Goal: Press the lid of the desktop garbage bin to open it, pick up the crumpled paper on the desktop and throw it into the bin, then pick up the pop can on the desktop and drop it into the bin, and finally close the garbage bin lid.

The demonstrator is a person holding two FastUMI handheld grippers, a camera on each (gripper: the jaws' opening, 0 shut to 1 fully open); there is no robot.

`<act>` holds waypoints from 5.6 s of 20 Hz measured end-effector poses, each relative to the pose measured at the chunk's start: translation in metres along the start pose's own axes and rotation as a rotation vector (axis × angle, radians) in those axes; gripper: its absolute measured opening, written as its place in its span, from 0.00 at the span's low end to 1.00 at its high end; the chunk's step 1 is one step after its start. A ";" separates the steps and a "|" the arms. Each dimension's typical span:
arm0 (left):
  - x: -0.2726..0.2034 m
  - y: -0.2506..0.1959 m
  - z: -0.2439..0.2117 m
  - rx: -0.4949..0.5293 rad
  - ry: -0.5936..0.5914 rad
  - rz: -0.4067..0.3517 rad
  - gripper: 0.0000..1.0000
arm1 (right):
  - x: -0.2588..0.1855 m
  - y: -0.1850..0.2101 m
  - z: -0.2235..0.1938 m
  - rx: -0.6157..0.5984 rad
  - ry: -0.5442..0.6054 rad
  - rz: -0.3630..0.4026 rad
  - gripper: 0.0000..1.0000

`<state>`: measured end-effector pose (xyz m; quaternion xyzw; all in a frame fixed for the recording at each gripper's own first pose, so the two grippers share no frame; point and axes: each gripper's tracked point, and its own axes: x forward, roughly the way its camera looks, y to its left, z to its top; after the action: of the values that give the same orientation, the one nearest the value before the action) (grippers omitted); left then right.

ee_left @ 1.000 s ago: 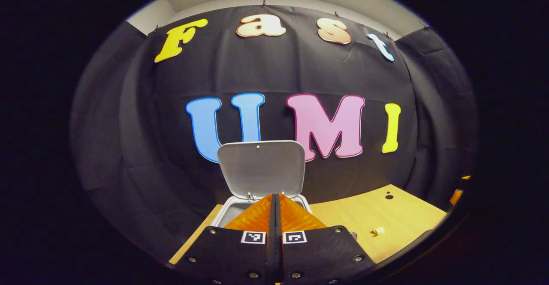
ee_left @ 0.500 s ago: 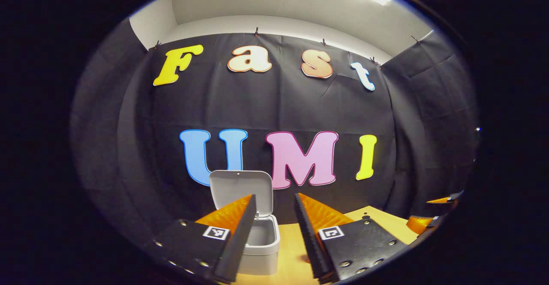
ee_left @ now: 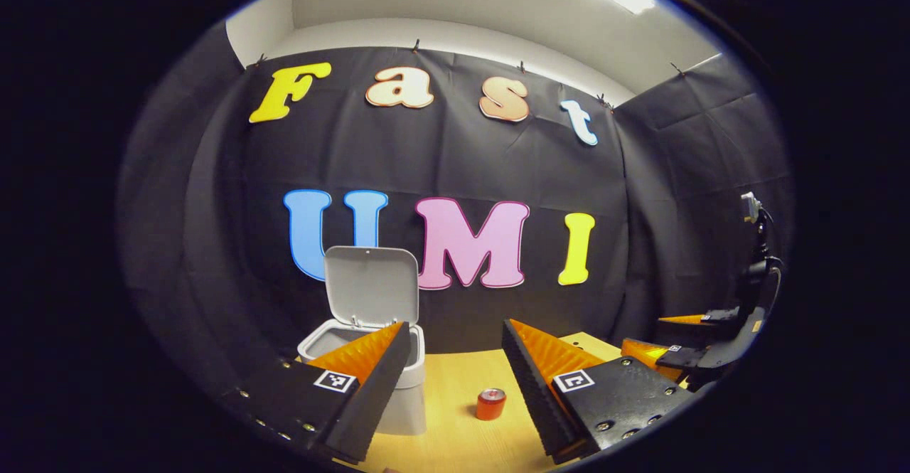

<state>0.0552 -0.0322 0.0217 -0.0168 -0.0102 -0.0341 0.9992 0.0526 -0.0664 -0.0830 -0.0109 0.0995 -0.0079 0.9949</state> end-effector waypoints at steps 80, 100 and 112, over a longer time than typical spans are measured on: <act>-0.016 0.020 -0.099 -0.033 0.282 0.122 0.94 | 0.231 0.169 0.029 -0.177 0.372 0.453 0.55; -0.053 0.086 -0.115 -0.052 0.314 0.282 0.93 | 0.210 0.343 0.002 -0.247 0.425 0.690 0.54; -0.040 0.072 -0.143 -0.025 0.353 0.204 0.94 | 0.216 0.294 0.015 -0.200 0.354 0.590 0.98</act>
<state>0.0234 0.0376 -0.1244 -0.0240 0.1670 0.0646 0.9835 0.2712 0.2240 -0.1179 -0.0774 0.2695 0.2879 0.9157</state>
